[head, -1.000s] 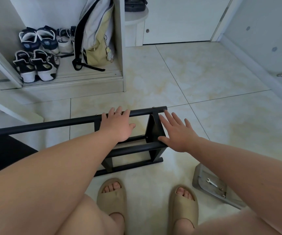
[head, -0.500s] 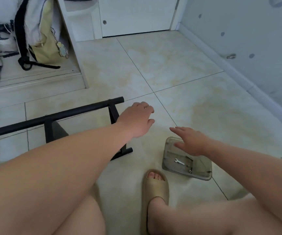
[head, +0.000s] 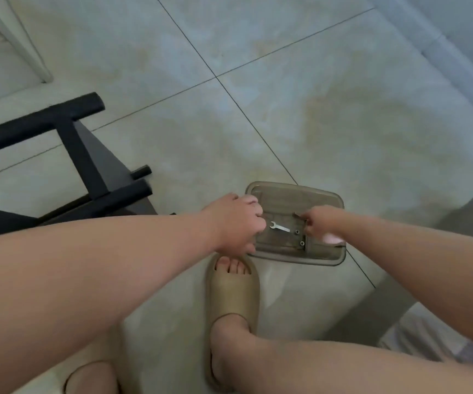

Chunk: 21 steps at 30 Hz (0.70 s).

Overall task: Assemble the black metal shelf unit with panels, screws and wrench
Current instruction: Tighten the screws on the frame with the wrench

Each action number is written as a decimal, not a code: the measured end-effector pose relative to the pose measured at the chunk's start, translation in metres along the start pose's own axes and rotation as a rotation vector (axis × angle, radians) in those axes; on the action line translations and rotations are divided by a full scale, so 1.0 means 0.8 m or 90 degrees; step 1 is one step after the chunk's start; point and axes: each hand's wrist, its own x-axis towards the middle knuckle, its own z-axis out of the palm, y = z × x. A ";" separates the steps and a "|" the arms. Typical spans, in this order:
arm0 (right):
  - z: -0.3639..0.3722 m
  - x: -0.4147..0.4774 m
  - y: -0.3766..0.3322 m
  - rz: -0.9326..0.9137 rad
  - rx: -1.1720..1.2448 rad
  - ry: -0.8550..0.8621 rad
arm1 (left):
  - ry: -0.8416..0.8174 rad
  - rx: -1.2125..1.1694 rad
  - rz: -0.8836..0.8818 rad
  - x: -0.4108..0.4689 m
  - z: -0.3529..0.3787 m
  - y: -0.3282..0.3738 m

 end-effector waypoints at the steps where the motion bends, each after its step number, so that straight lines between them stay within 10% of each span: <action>1: 0.007 0.013 0.003 0.008 0.008 0.011 | -0.013 0.006 0.028 0.006 0.011 0.001; 21: 0.037 0.071 -0.006 0.026 -0.008 0.146 | 0.063 -0.009 0.077 0.019 0.083 0.006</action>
